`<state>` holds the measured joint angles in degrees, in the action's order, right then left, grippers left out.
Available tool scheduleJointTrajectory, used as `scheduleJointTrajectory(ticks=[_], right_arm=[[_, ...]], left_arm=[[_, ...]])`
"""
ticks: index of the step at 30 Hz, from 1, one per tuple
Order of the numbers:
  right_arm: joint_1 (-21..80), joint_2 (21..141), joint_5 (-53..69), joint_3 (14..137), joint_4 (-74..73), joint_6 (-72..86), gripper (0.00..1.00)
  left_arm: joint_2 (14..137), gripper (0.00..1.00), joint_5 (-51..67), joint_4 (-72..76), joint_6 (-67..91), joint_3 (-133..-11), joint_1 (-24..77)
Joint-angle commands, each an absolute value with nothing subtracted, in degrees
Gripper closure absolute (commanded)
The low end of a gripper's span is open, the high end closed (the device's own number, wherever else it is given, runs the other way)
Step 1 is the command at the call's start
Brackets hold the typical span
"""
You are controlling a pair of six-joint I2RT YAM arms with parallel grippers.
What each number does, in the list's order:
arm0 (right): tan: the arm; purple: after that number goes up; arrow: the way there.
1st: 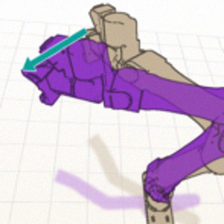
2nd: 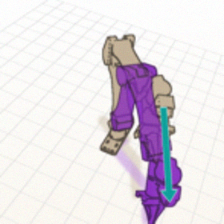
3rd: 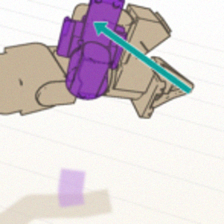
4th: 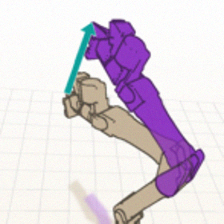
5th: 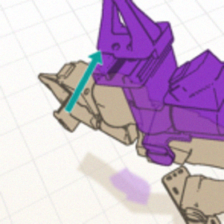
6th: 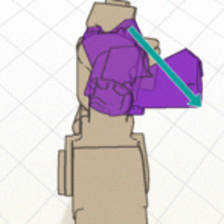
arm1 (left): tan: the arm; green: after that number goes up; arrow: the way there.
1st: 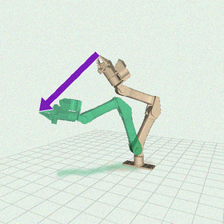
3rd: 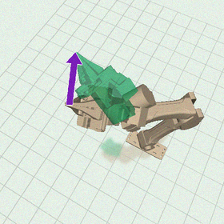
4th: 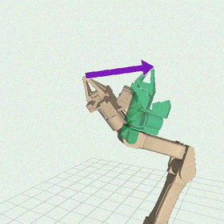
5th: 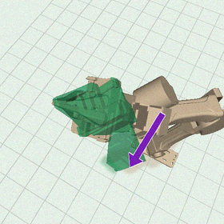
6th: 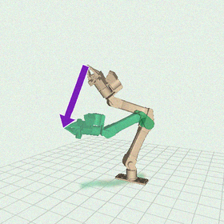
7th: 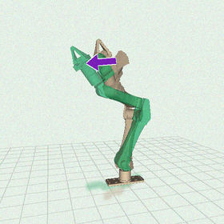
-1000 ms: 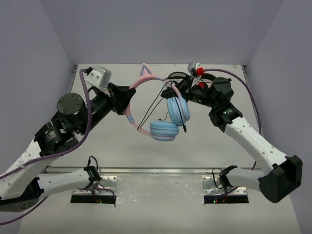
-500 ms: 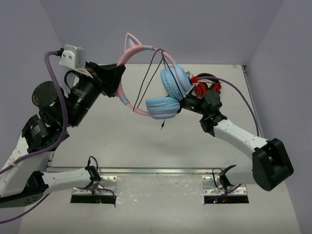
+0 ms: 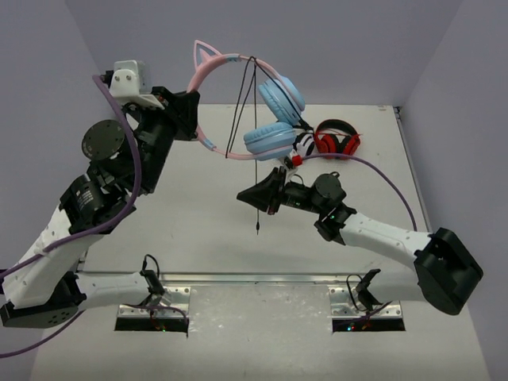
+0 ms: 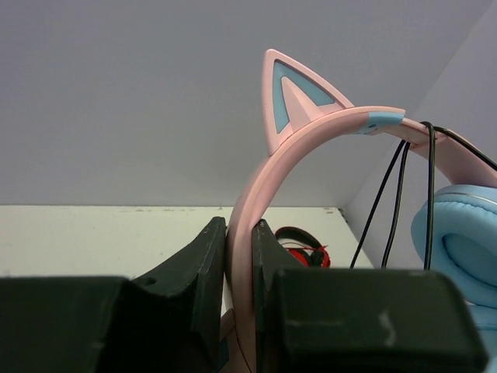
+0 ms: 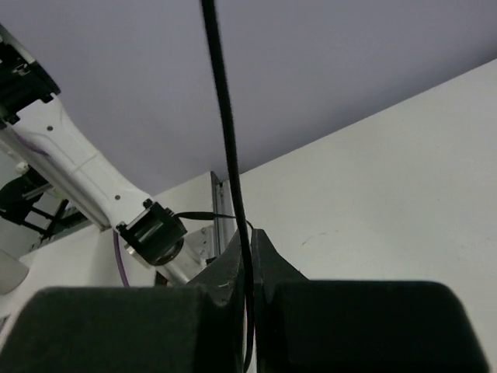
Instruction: Wrap the headphones
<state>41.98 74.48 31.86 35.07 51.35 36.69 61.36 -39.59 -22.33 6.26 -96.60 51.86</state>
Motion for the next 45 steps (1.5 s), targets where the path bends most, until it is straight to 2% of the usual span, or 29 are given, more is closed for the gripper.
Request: scheduleJointTrajectory(ticks=[1,10,23,26,36,45], right_arm=[[46.7,71.1,25.5,33.4,51.8,32.7,0.99],[55.8,66.0,17.9,36.6,42.8,26.1,0.99],[68.7,67.8,7.1,50.3,16.4,13.6,0.98],[70.1,67.5,5.3,53.0,11.0,11.8,0.98],[70.7,66.4,0.1,62.9,-9.0,5.5,0.99],[70.7,63.2,-0.9,65.2,-21.4,3.8,0.99]], left_arm=[[61.3,1.0,-47.6,-6.3,9.4,-97.8,52.5],[65.8,1.0,-59.0,-2.1,12.2,-96.5,52.5],[69.8,1.0,-74.1,6.6,11.0,-91.3,52.4],[69.3,1.0,-75.8,9.3,9.8,-87.0,52.3],[68.6,1.0,-74.7,12.0,9.2,-73.0,48.3],[68.9,1.0,-64.7,-3.1,25.7,-71.7,39.0]])
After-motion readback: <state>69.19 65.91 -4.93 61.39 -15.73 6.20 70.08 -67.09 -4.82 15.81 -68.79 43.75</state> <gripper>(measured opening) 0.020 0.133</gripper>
